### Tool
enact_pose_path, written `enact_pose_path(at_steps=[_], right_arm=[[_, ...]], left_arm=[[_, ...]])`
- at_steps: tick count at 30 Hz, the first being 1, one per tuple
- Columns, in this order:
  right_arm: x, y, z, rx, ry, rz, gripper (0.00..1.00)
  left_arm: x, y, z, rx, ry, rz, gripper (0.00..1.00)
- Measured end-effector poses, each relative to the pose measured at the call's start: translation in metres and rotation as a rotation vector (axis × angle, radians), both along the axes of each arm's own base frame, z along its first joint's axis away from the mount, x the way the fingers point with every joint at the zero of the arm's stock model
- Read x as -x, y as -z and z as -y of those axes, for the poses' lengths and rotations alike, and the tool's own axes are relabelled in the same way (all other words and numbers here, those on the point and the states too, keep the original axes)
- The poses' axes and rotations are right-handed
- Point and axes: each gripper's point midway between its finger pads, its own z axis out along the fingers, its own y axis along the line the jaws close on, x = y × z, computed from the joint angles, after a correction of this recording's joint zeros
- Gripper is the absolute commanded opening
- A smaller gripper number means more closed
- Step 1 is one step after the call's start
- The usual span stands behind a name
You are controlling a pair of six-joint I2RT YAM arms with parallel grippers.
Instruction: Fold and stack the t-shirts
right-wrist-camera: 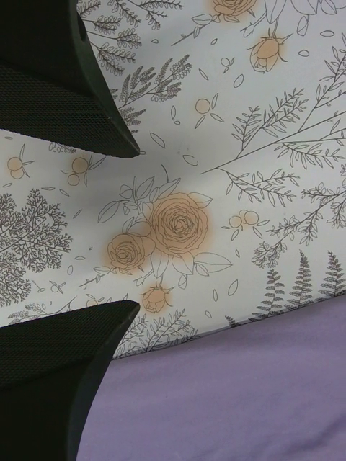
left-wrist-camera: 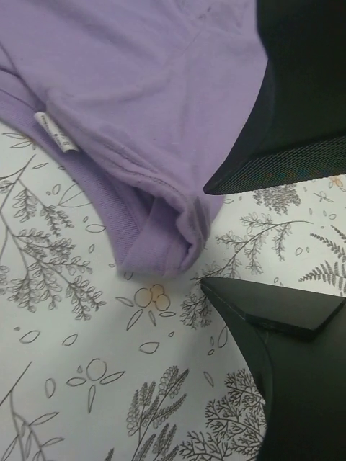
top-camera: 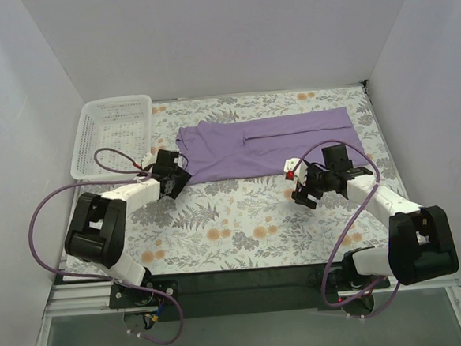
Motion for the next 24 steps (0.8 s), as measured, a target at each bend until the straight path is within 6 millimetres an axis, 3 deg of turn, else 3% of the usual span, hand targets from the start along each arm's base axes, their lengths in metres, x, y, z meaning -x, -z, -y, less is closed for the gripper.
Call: enact_pose_path(at_steps=[6, 24], right_arm=[[0.003, 0.002, 0.001, 0.001, 0.000, -0.006, 0.86], [0.002, 0.002, 0.001, 0.006, -0.014, 0.006, 0.86]], left_arm=[[-0.010, 0.002, -0.010, -0.055, -0.047, 0.003, 0.43], [-0.013, 0.009, -0.018, -0.150, 0.003, -0.008, 0.01]])
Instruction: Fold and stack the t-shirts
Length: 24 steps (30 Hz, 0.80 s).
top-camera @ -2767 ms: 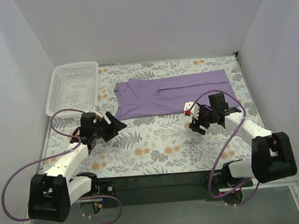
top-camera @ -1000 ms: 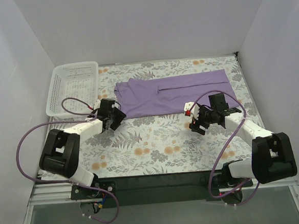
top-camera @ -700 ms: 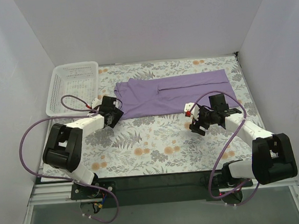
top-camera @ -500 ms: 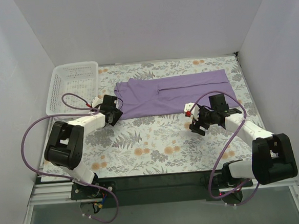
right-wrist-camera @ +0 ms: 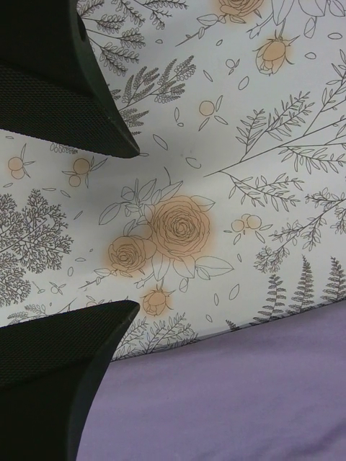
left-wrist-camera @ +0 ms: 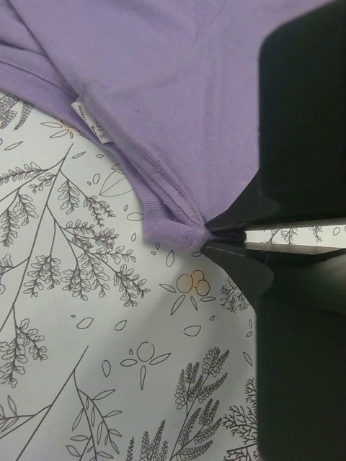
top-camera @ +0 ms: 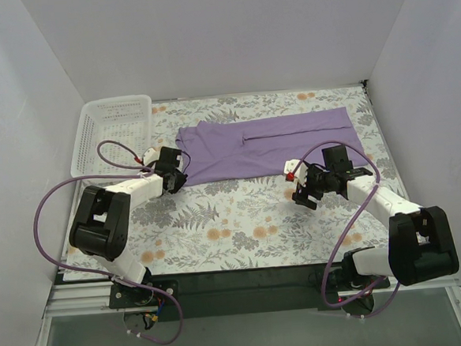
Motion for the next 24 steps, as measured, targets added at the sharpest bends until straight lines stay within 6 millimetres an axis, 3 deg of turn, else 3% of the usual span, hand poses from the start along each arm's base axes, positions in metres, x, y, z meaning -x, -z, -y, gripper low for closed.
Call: enact_pose_path(at_steps=[9, 11, 13, 14, 17, 21, 24], right_arm=[[0.000, -0.002, 0.000, -0.002, -0.007, 0.009, 0.86], [0.000, -0.002, -0.001, -0.002, -0.007, 0.009, 0.86], [0.000, -0.002, 0.000, -0.001, -0.007, 0.009, 0.86], [0.000, -0.002, -0.001, -0.002, -0.007, 0.009, 0.86], [0.000, -0.001, 0.000, -0.001, -0.008, 0.009, 0.86], [0.004, 0.002, 0.000, 0.002, -0.020, 0.009, 0.86], [0.006, 0.003, 0.000, 0.003, -0.031, 0.014, 0.86]], left_arm=[[0.001, -0.001, -0.001, -0.048, 0.068, -0.007, 0.03], [0.001, -0.001, -0.001, -0.060, 0.093, -0.013, 0.10], [0.000, -0.004, 0.001, -0.069, 0.129, -0.015, 0.27], [0.000, -0.005, 0.002, -0.073, 0.149, -0.017, 0.42], [-0.002, -0.011, 0.008, -0.068, 0.208, -0.010, 0.58], [0.001, -0.032, 0.017, -0.041, 0.278, 0.034, 0.63], [0.002, -0.070, 0.024, -0.004, 0.332, 0.134, 0.66]])
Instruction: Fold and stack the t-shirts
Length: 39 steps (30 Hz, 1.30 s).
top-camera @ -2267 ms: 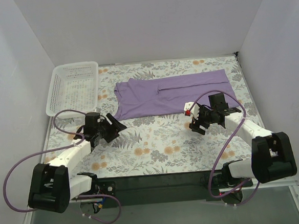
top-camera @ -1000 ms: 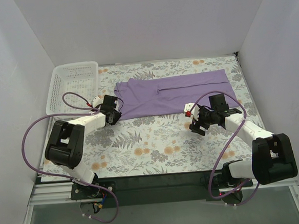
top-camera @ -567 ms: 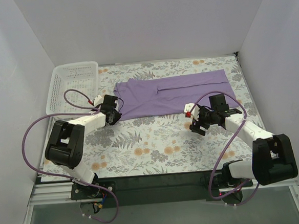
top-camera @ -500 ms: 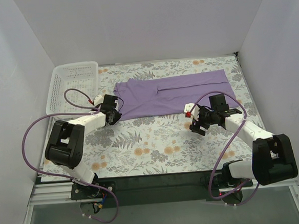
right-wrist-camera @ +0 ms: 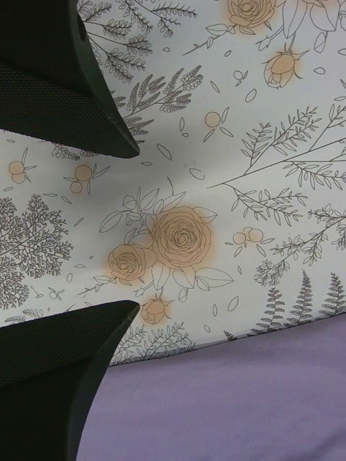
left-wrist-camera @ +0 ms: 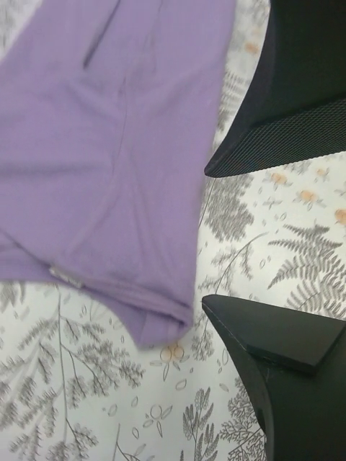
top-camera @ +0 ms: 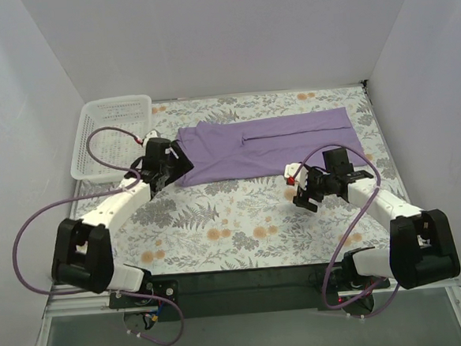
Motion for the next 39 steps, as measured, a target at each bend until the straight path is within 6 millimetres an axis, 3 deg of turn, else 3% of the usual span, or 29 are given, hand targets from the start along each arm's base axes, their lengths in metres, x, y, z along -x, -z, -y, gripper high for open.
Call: enact_pose_path(at_steps=[6, 12, 17, 22, 26, 32, 39], right_arm=[[0.000, -0.001, 0.000, 0.001, -0.014, 0.016, 0.86], [-0.002, -0.013, -0.001, 0.008, -0.054, 0.091, 0.87], [0.000, -0.019, -0.002, 0.024, -0.137, 0.158, 0.88], [0.006, -0.008, -0.001, 0.068, -0.188, 0.144, 0.87], [0.002, 0.005, 0.000, 0.131, -0.203, 0.117, 0.83], [-0.023, 0.014, 0.006, 0.234, -0.169, 0.122, 0.79], [-0.070, 0.017, 0.008, 0.297, -0.087, 0.148, 0.72]], left_arm=[[0.015, -0.076, 0.009, 0.062, 0.128, 0.206, 0.70], [0.044, -0.109, -0.001, -0.007, 0.238, 0.332, 0.80], [0.068, -0.109, -0.016, -0.096, 0.280, 0.390, 0.94], [0.090, -0.089, -0.032, -0.136, 0.265, 0.390, 0.98], [0.094, -0.098, -0.038, -0.145, 0.243, 0.429, 0.98], [0.093, -0.102, -0.040, -0.154, 0.232, 0.447, 0.98], [0.091, -0.101, -0.041, -0.160, 0.229, 0.443, 0.98]])
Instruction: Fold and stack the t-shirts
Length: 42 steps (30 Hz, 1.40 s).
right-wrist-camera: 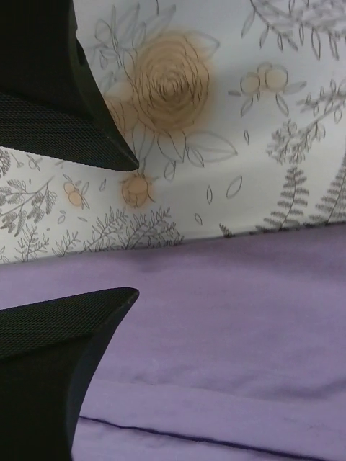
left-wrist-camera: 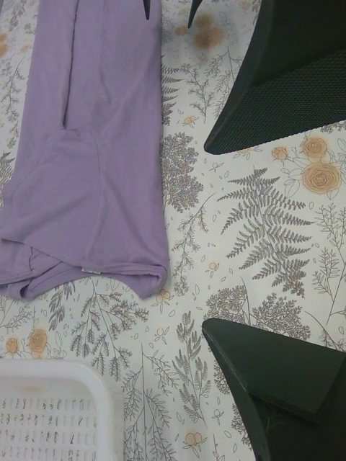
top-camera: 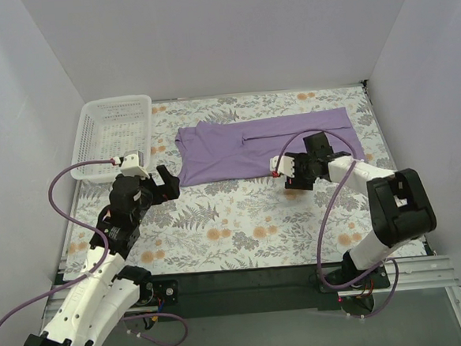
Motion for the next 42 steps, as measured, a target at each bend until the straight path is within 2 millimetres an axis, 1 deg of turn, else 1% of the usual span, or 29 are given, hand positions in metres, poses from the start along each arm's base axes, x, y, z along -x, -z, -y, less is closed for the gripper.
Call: enact_pose_path(at_steps=[3, 5, 7, 10, 11, 12, 14, 16, 17, 19, 20, 21, 23, 26, 29, 32, 36, 40, 42], right_arm=[[-0.019, 0.007, 0.000, 0.018, 0.034, 0.001, 0.68], [-0.029, 0.006, 0.000, 0.023, 0.048, 0.015, 0.66], [-0.035, 0.008, 0.000, 0.029, 0.058, 0.019, 0.64], [-0.043, 0.008, 0.001, 0.037, 0.076, 0.031, 0.55], [-0.045, 0.009, 0.001, 0.039, 0.080, 0.033, 0.48], [-0.047, 0.010, 0.001, 0.041, 0.083, 0.034, 0.46], [-0.048, 0.012, 0.001, 0.040, 0.088, 0.033, 0.39], [-0.048, 0.013, 0.001, 0.040, 0.087, 0.030, 0.35], [-0.047, 0.013, 0.001, 0.040, 0.087, 0.027, 0.29], [-0.045, 0.015, 0.001, 0.041, 0.083, 0.022, 0.21], [-0.044, 0.016, 0.001, 0.042, 0.079, 0.019, 0.13], [-0.042, 0.017, 0.001, 0.041, 0.074, 0.015, 0.10], [-0.041, 0.018, 0.000, 0.039, 0.067, 0.010, 0.06], [-0.037, 0.019, -0.001, 0.034, 0.049, 0.010, 0.03], [-0.023, 0.019, 0.000, 0.030, 0.024, 0.007, 0.01], [0.000, 0.019, 0.001, 0.029, -0.004, -0.014, 0.01], [0.046, 0.020, 0.001, 0.037, -0.052, -0.060, 0.01], [0.093, 0.020, 0.000, 0.043, -0.109, -0.105, 0.04], [0.114, 0.020, 0.000, 0.045, -0.131, -0.122, 0.13]], left_arm=[[0.000, 0.000, -0.001, -0.002, -0.003, 0.000, 0.97], [0.000, 0.000, -0.001, -0.003, -0.004, -0.001, 0.97], [0.000, 0.001, -0.001, -0.004, -0.003, -0.002, 0.97], [-0.001, 0.001, -0.001, -0.005, -0.003, -0.002, 0.97], [-0.001, 0.001, -0.001, -0.006, -0.004, -0.002, 0.97], [-0.001, 0.001, -0.001, -0.006, -0.004, -0.002, 0.97], [-0.001, 0.001, -0.001, -0.007, -0.004, -0.003, 0.97], [-0.001, 0.001, -0.001, -0.007, -0.004, -0.003, 0.97], [-0.001, 0.001, -0.001, -0.007, -0.004, -0.003, 0.97], [-0.001, 0.001, -0.001, -0.007, -0.005, -0.002, 0.97], [-0.001, 0.001, -0.001, -0.007, -0.005, -0.002, 0.97], [-0.001, 0.001, -0.001, -0.007, -0.005, -0.002, 0.97], [-0.001, 0.001, -0.001, -0.009, -0.004, -0.002, 0.97], [-0.001, 0.001, -0.001, -0.009, -0.004, -0.002, 0.97], [-0.001, 0.001, -0.001, -0.009, -0.004, -0.002, 0.97], [-0.001, 0.001, -0.001, -0.009, -0.004, -0.002, 0.97], [-0.001, 0.001, -0.001, -0.007, 0.000, -0.002, 0.97], [0.000, 0.001, 0.001, -0.003, 0.011, -0.002, 0.96], [0.000, 0.000, 0.003, 0.003, 0.020, -0.001, 0.97]])
